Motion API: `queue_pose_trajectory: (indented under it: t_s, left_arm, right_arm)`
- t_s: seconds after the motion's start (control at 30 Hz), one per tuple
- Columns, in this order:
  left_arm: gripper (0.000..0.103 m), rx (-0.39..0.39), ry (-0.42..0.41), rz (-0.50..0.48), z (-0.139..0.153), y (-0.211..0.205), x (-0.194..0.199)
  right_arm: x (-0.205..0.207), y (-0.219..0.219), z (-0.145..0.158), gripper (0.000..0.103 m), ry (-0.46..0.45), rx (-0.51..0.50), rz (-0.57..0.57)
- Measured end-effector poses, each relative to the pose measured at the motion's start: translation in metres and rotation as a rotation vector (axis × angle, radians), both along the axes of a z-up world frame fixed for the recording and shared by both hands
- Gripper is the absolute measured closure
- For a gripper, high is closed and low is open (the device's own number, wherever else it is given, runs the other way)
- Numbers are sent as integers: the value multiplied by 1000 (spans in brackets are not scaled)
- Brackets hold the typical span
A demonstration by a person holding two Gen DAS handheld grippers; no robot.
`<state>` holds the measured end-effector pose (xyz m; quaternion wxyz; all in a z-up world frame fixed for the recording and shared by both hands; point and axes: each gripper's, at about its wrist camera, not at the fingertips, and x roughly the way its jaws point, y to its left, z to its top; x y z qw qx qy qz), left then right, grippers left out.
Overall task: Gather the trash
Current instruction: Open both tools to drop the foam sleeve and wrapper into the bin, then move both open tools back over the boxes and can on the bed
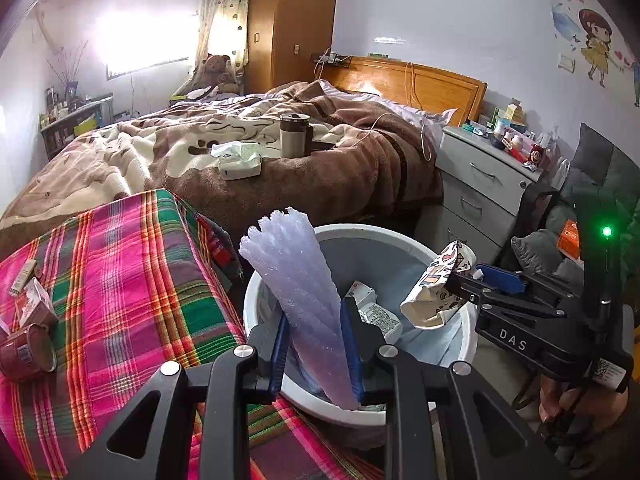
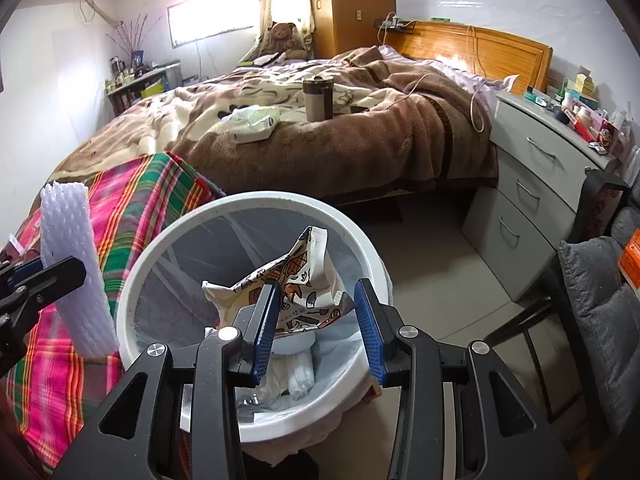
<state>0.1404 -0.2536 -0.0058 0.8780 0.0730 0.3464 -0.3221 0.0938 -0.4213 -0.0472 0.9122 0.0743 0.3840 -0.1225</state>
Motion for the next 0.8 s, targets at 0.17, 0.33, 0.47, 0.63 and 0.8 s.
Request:
queue_pose_trajectory:
  t_s: [0.17,0.33,0.47,0.63,0.8]
  left_arm:
    - [77,3,-6,-6,0,-6,4]
    - [57,-3,11,-15,-2,-11,11]
    - [50,-27,19,-23,-1,-8,12]
    - [48,-40,23,-4,3,3,15]
    - [46,-61,21,30,9,24,17]
  right_arm:
    - [5,-2,0,63,20,-30,16]
    - [8,-4,0,58,35,-41,17]
    - [10,-5,2,35,30,-47,3]
    - [11,-3,5,35,27,-37,-8]
    - [11,7,10,35,-4,-17,0]
